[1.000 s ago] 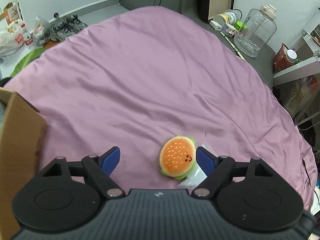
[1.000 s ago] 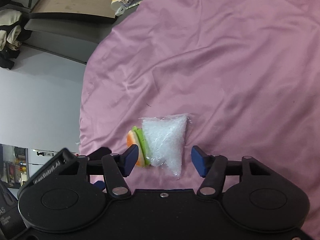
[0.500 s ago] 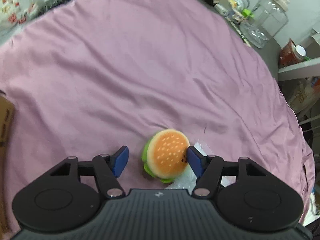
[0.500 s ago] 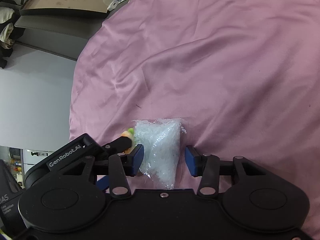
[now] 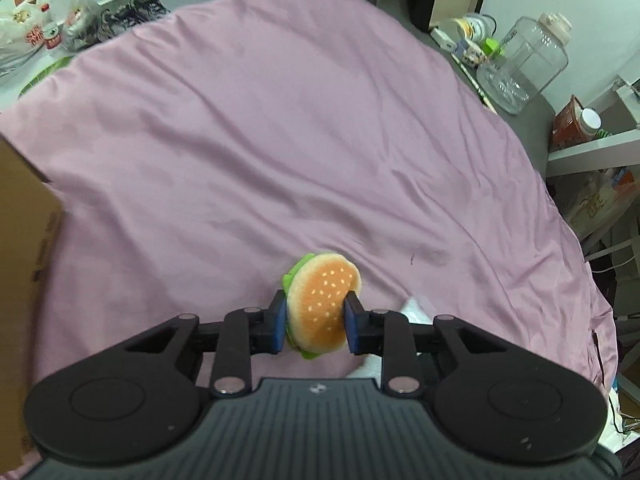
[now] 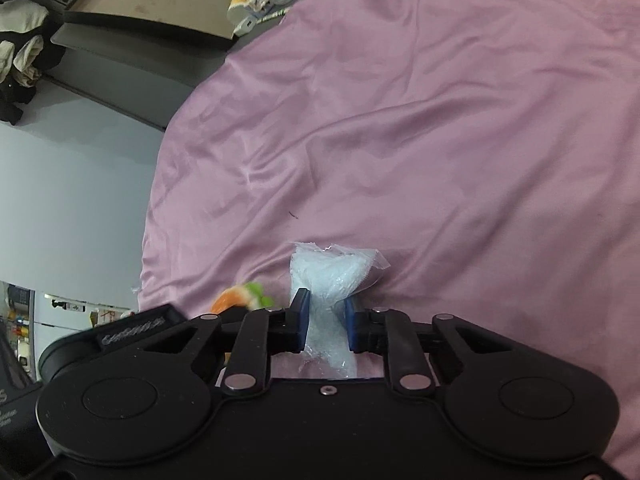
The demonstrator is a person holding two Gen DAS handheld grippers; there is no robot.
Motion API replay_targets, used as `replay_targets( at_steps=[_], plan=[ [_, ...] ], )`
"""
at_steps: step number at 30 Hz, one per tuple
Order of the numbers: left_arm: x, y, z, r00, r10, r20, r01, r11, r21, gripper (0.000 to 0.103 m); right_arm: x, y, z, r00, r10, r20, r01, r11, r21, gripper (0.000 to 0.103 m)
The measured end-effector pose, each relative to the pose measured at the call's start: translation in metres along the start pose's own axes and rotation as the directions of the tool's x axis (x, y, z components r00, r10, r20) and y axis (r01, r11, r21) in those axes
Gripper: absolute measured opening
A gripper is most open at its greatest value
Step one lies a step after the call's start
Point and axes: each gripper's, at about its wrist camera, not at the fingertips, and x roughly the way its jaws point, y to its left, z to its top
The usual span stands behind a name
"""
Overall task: Organize soft objects
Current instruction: 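Carry the burger squishy and clear bag over the box with both tools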
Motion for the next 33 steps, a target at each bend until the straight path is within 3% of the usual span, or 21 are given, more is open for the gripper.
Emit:
replay_targets(
  at_steps=[23,33],
  plan=[
    [-0.111,0.055,-0.015,0.993,-0.022,0.115,0.016,0.998,0.054,0.027,-0.068,0.037,-0.043,0.992,0.046,0.114,-0.035,0.995,-0.096,0.017],
    [-0.153,0.089,-0.020,0.987,-0.014,0.163,0.003,0.998,0.066,0.027,-0.100,0.073,-0.078,0.987,0.065,0.146,-0.034,0.978,-0.208,0.017]
  ],
)
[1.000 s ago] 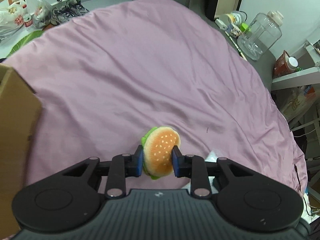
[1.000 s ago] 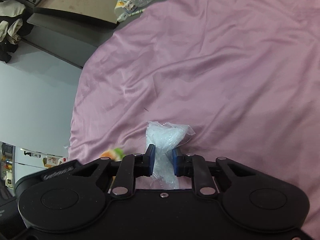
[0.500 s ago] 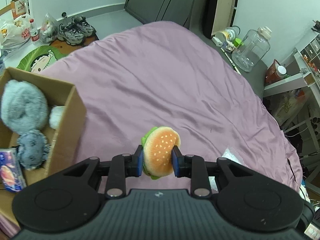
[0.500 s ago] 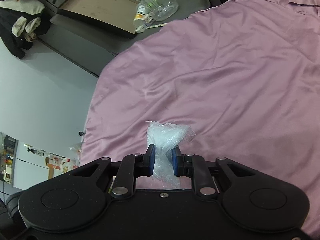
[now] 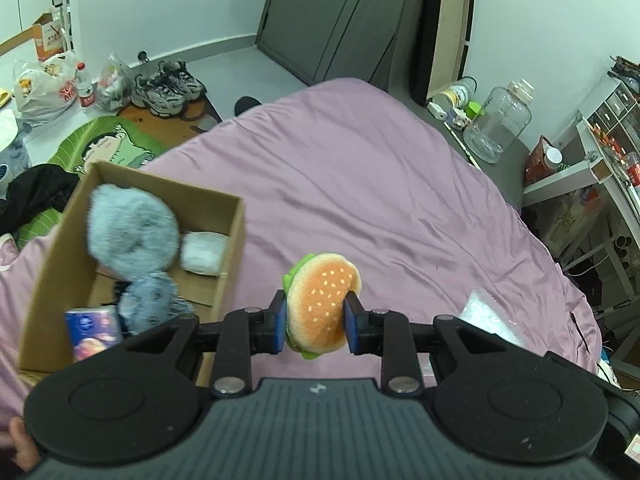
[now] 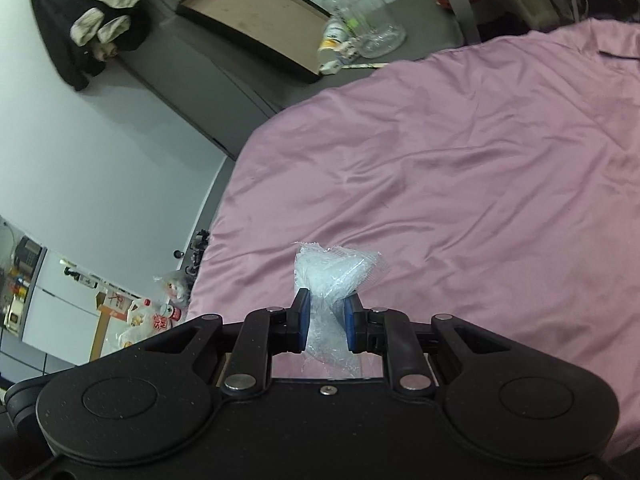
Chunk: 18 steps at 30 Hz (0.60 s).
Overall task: Organize soft objects
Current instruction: 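Carry the burger squishy and clear bag over the box with both tools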
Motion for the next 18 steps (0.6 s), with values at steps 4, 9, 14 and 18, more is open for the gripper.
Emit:
replay_targets(
  at_steps=[4,9,14,18],
  plan=[
    [-0.016,0.018,-0.001,1.000,0.003,0.015,-0.003,1.000,-0.003,0.027,-0.009,0.013,-0.005,1.000,0.015,0.012,-0.015,1.000,-0.027,0.017],
    [-0.032,0.045,-0.002,1.000,-0.008,0.016,0.008,1.000,-0.014,0.027,-0.019,0.033,-0.015,0.999,0.033,0.020,-0.031,0.997,-0.073,0.018],
    [-0.043,0.069,-0.002,1.000,0.004,0.023,-0.003,1.000,-0.023,0.027,-0.020,0.053,-0.026,0.999,0.044,0.009,-0.042,0.992,-0.116,0.018],
    [-0.048,0.087,-0.002,1.000,0.008,0.023,-0.007,1.000,-0.029,0.027,-0.019,0.074,-0.038,0.998,0.056,-0.003,-0.056,0.984,-0.172,0.018]
  ],
)
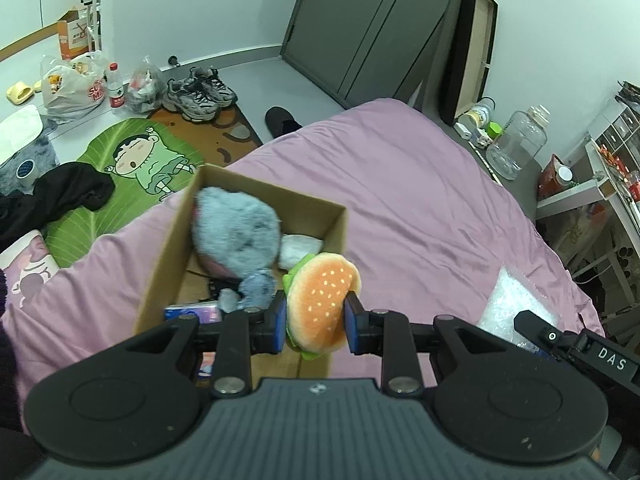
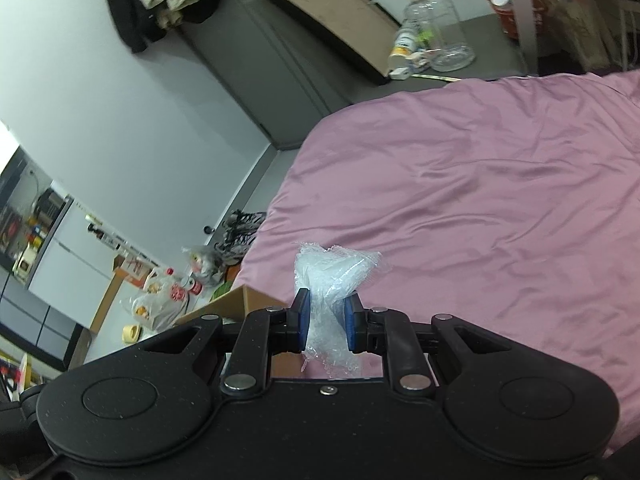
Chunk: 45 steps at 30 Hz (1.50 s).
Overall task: Organize soft objects
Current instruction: 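Carry the burger squishy and clear bag over the box with both tools, then open both tools to drop the burger and bag into the box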
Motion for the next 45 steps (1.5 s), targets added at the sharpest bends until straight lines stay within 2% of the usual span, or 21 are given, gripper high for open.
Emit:
replay_targets(
  at_steps=[12,24,26,29,31,39,45],
  plan=[
    [0.007,0.040,-0.001,1.000,0.002,-0.030,-0.003,0.999,-0.042,0.028,0.006,0.034,-0.014,1.000,-0.005,-0.012,0.004,0.996,-0.090,0.018],
    [0.041,0.059,-0.017,0.990,-0.044,-0.131,0.031,0.994,-0.101,0.030,0.023,0.065,-0.029,0.998,0.016,-0.064,-0.026,0.988,-0.152,0.018],
    [0.049,0.061,-0.018,0.985,-0.054,-0.161,0.037,0.994,-0.106,0.033,0.028,0.073,-0.034,0.997,0.025,-0.074,-0.038,0.985,-0.170,0.018],
    [0.056,0.068,-0.019,0.979,-0.066,-0.191,0.040,0.990,-0.135,0.042,0.032,0.078,-0.036,0.996,0.027,-0.084,-0.042,0.983,-0.176,0.018],
    [0.057,0.071,-0.019,0.980,-0.049,-0.192,0.023,0.991,-0.134,0.052,0.039,0.084,-0.040,0.994,0.028,-0.104,-0.047,0.982,-0.186,0.018],
    [0.054,0.081,-0.012,0.985,-0.043,-0.169,0.017,0.988,-0.153,0.054,0.052,0.097,-0.049,0.990,0.027,-0.139,-0.057,0.975,-0.214,0.019],
    [0.048,0.082,-0.007,0.987,-0.028,-0.156,0.003,0.988,-0.152,0.054,0.047,0.102,-0.050,0.988,0.047,-0.150,-0.080,0.972,-0.220,0.035]
  ],
)
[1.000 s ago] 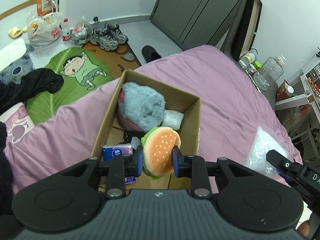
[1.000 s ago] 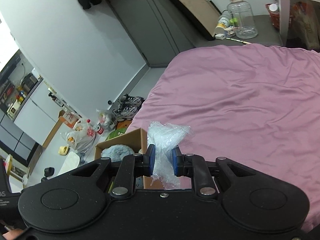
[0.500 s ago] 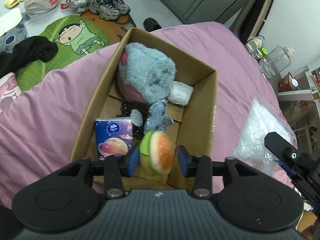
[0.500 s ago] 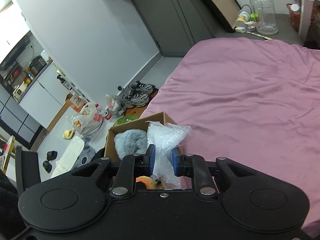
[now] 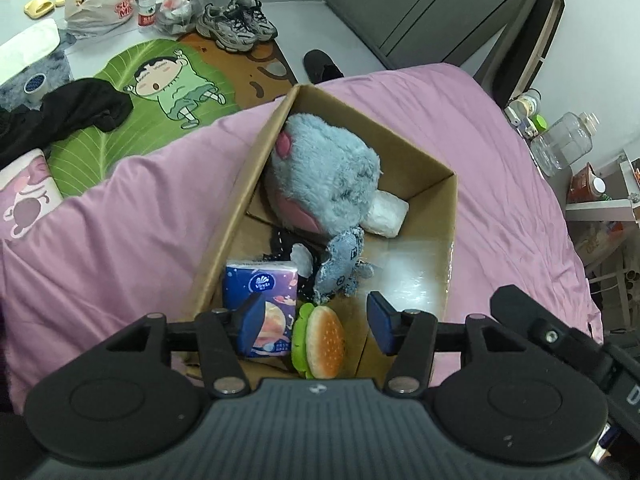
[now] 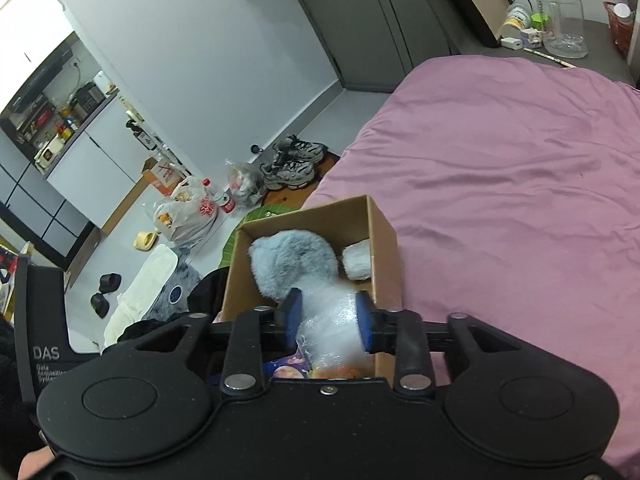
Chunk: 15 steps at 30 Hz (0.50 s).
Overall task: Organize soft objects
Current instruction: 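Open both tools to drop the burger and bag into the box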
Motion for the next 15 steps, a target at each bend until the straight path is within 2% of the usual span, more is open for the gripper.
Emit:
replay_targets(
  at_steps=[3,7,9,11,15],
  plan=[
    [-0.006,-0.004,0.001,1.000,0.014,0.009,-0.014,1.000,0.015,0.058,-0.009,-0.004,0.002,1.000,-0.002,0.013,0.002,1.000,0.019,0.036],
    [-0.016,-0.013,-0.001,0.999,0.032,0.022,-0.033,0.998,0.046,0.078,-0.019,-0.012,0.003,1.000,-0.020,0.020,0.019,0.999,0.042,0.036],
    [-0.022,-0.019,-0.004,0.999,0.039,0.029,-0.041,0.997,0.069,0.079,-0.022,-0.013,0.002,0.999,-0.022,0.023,0.021,0.999,0.047,0.036],
    [-0.028,-0.025,-0.007,0.999,0.041,0.033,-0.044,0.995,0.091,0.081,-0.029,-0.017,0.001,0.999,-0.028,0.032,0.026,0.998,0.058,0.045],
    [-0.043,-0.034,-0.015,0.997,0.048,0.055,-0.055,0.990,0.134,0.083,-0.044,-0.025,-0.007,0.998,-0.052,0.038,0.050,0.997,0.055,0.052]
  ],
)
